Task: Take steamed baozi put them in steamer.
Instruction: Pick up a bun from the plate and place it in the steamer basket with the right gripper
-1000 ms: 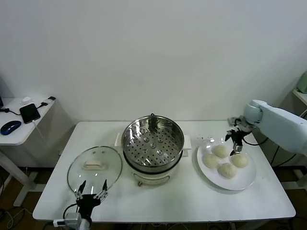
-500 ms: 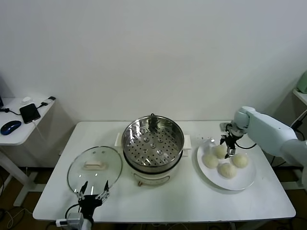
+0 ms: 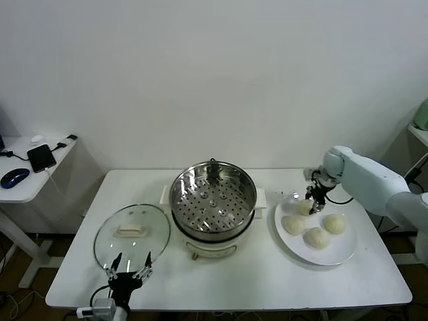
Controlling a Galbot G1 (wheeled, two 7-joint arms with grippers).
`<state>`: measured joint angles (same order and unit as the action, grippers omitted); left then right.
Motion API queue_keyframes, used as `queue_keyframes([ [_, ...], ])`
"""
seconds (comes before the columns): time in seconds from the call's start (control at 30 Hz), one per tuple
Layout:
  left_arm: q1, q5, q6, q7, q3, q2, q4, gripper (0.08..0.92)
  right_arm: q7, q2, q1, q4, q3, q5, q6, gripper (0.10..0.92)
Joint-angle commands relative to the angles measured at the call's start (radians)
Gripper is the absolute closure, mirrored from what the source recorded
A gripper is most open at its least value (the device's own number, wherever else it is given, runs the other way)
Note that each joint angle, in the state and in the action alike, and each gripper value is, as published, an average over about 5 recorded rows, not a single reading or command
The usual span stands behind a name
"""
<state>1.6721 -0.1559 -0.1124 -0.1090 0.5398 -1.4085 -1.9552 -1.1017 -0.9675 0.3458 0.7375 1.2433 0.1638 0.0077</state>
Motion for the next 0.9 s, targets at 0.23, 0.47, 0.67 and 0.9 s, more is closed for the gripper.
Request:
queue_keyframes([
  [0.23,0.005,0.011,-0.008,0.002,-0.009,0.001,-0.029,0.177,-0.034,-0.113,0.607,0.354,0.325,0.259,0.195,0.431],
  [0.47,-0.001,0.011,-0.011,0.001,-0.011,0.006,-0.026,0.177,-0.04,-0.331,0.676,0.482,0.323,0.237,0.501,0.431],
  [0.67,-0.003,0.01,-0.01,0.0,-0.014,0.005,-0.021,0.177,-0.021,-0.382,0.472,0.453,0.264,0.038,0.669,0.431],
  [0.9,0.0,0.013,-0.009,-0.001,-0.019,0.008,-0.018,0.177,0.032,-0.407,0.184,0.222,0.123,-0.297,0.801,0.429],
])
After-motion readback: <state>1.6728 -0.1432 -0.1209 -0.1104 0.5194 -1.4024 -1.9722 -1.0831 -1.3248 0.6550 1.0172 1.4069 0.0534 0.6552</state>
